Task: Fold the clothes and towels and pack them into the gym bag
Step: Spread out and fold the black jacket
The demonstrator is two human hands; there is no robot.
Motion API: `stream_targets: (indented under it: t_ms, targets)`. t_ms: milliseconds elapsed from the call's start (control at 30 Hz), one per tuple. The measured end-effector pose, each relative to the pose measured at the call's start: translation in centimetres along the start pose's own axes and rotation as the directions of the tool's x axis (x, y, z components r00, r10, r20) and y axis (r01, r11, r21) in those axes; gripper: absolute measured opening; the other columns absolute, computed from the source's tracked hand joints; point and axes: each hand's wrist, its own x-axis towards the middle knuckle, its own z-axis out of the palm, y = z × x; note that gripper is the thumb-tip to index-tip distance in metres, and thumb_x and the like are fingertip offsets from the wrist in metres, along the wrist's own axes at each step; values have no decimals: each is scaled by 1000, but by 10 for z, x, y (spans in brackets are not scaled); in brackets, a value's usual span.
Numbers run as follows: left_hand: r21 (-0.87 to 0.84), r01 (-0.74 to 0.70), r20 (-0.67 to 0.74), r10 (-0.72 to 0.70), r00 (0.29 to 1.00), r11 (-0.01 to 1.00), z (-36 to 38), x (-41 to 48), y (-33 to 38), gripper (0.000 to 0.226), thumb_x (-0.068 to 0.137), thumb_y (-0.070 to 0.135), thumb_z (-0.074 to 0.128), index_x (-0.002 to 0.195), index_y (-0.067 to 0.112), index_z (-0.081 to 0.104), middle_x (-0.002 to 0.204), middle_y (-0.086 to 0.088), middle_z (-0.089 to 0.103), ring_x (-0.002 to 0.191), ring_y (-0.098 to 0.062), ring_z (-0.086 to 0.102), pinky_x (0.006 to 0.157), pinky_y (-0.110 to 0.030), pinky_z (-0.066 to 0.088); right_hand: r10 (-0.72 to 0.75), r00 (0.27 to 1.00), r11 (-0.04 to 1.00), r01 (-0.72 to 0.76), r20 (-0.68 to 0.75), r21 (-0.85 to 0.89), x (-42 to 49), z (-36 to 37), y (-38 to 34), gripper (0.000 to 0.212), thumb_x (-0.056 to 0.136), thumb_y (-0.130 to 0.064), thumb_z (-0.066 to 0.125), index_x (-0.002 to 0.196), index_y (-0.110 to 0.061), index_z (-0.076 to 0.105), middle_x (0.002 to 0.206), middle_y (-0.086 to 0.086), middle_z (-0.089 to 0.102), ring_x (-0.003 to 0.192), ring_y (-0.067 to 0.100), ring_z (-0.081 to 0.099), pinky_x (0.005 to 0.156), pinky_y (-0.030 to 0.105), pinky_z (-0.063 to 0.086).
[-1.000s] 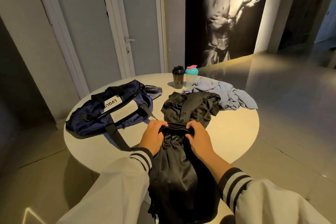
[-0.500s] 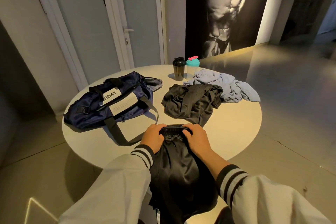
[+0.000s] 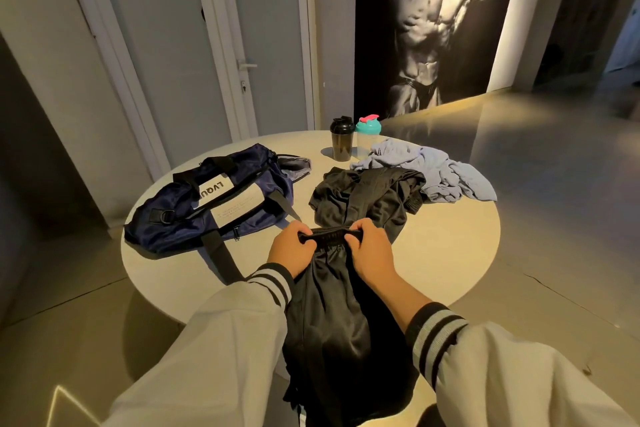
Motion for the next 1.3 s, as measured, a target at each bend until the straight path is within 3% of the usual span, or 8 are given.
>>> stream_targets:
  t_ms: [100, 233, 367, 467, 667, 767, 1033, 1300]
  targets:
    - [0, -8, -52, 8, 999, 1000, -10, 14, 13, 21, 90, 11, 60, 104, 27, 59, 108, -9, 52, 86, -24, 56, 81, -26, 42, 55, 998, 998, -55, -31, 20, 12, -8, -12, 13, 97, -29, 63, 108, -24, 59, 104, 10, 52, 80, 19, 40, 73, 31, 37]
    - [1, -66, -104, 65, 992, 998, -28, 42, 39, 32, 92, 4, 55, 111, 30, 55, 106, -9, 59, 80, -24, 59, 77, -30, 49, -32, 998, 998, 35, -46, 61, 42, -28, -39, 6, 99, -26, 60, 101, -27, 55, 96, 0, 64, 84, 23, 58, 65, 34, 41]
    - [-121, -117, -183, 93, 979, 986, -51, 79, 79, 42, 94, -1, 50, 123, 28, 57, 111, -3, 66, 89, -17, 65, 83, -29, 53, -96, 987, 994, 102, -131, 43, 83, -50, -72, 27, 98, -20, 60, 123, -29, 58, 115, 1, 67, 106, 25, 62, 89, 37, 48]
    - [-126, -227, -271, 186, 944, 966, -65, 100, 104, 40, 91, -5, 46, 115, 22, 62, 114, -3, 63, 101, -19, 59, 90, -27, 46, -170, 971, 972, 193, -166, 135, 116, -62, -95, 35, 96, -7, 59, 130, -16, 62, 124, 5, 65, 116, 23, 59, 100, 31, 42]
    - [-214, -338, -344, 254, 904, 916, -69, 103, 109, 36, 89, -8, 44, 103, 22, 59, 117, 0, 56, 108, -15, 55, 95, -26, 42, -246, 936, 917, 308, -250, 252, 123, -67, -110, 33, 91, 8, 57, 118, -9, 63, 114, 1, 60, 104, 9, 52, 95, 18, 42]
    - [-199, -337, -284, 275, 919, 920, -55, 85, 85, 36, 89, -11, 44, 103, 20, 57, 120, 5, 53, 111, -9, 49, 97, -22, 34, -254, 945, 923, 301, -208, 241, 102, -57, -89, 33, 91, 8, 57, 118, -11, 61, 115, -1, 57, 105, 7, 50, 93, 5, 36]
    - [-108, -224, -23, 223, 974, 968, -7, 32, -3, 32, 92, -9, 47, 108, 17, 55, 129, 5, 48, 120, -5, 41, 100, -20, 30, -201, 980, 968, 196, 15, 154, 27, -21, -23, 31, 92, 6, 58, 114, -16, 61, 112, -7, 50, 103, 7, 50, 97, 19, 40]
    - [-59, -104, -41, 102, 994, 993, 11, -20, -55, 39, 89, -13, 42, 100, 22, 55, 146, 3, 40, 132, -11, 39, 102, -19, 27, -210, 955, 978, 203, 211, 50, -32, 13, 7, 29, 90, 2, 62, 110, -20, 59, 113, -7, 48, 99, 6, 49, 86, 4, 35]
